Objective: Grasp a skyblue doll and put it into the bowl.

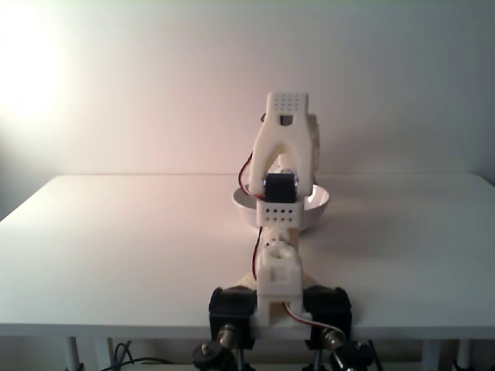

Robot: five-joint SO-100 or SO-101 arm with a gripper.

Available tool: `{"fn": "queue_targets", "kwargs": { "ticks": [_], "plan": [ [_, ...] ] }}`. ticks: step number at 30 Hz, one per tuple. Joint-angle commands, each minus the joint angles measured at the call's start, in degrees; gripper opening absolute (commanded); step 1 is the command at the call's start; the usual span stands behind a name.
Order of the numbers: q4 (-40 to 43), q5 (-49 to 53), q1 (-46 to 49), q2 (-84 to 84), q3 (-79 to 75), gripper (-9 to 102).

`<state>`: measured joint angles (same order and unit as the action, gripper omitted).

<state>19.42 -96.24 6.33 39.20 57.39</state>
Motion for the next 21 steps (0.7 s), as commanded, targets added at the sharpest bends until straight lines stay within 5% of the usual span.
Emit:
{"fn": "queue_targets", "kwargs": {
  "ticks": [1,6,15,21],
  "plan": [
    [0.2,0.7,-0.3,9.3,-0.7,2],
    [6.2,0.8,-2.1,20.4,2.4,2],
    [32.7,0.6,-6.9,49.3,18.5,2],
    [39.5,0.6,-7.8,65.8,33.3,2]
  ]
}}
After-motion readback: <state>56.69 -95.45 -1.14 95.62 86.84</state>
